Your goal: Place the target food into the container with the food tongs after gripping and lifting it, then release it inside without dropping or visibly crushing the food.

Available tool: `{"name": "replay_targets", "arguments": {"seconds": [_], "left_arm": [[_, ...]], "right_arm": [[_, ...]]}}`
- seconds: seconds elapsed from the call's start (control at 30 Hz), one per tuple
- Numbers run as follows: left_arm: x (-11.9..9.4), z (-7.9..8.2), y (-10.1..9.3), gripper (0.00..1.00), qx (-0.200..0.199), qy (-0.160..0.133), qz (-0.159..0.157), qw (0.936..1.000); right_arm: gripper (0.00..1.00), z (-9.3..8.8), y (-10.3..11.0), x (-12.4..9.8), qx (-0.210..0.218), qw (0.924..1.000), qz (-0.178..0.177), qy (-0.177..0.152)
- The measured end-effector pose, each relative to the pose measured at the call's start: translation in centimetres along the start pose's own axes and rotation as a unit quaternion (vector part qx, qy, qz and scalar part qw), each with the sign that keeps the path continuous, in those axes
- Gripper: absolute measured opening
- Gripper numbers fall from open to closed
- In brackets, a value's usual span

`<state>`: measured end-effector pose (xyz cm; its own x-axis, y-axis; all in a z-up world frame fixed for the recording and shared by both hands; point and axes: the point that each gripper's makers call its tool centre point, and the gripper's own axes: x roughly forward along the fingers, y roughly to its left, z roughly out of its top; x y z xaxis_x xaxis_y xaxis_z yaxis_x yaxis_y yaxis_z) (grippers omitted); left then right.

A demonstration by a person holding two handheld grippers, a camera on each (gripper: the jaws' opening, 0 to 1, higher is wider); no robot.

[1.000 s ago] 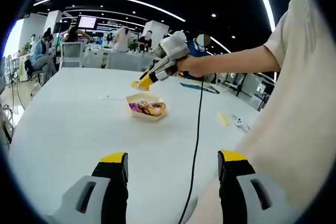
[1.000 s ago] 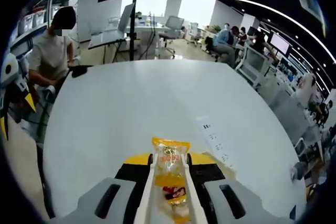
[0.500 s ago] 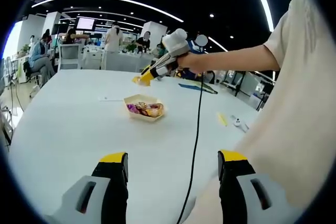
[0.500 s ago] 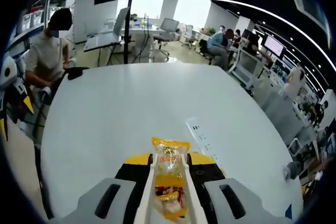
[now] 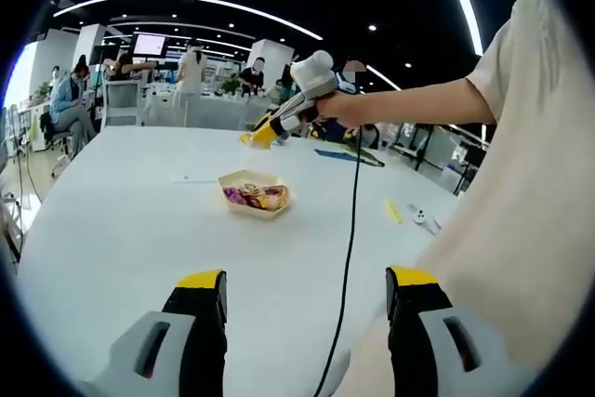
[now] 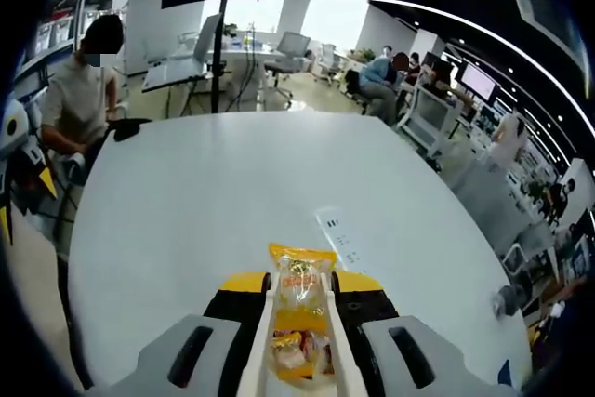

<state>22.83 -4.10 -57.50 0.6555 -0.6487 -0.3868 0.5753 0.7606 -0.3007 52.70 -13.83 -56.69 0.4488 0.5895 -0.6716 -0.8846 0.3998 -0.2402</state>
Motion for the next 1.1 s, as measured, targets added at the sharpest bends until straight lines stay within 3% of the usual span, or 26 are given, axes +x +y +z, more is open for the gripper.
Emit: {"name": "replay_targets", "arguments": {"seconds": [1.1], "left_arm": [[-0.4,-0.1,0.4,0.7,-0.006,-0.007,0.01,0.9999]], "right_arm": [[0.26,-0.8,-2.9,-0.9,-0.006,0.9997,-0.021,0.013]]}}
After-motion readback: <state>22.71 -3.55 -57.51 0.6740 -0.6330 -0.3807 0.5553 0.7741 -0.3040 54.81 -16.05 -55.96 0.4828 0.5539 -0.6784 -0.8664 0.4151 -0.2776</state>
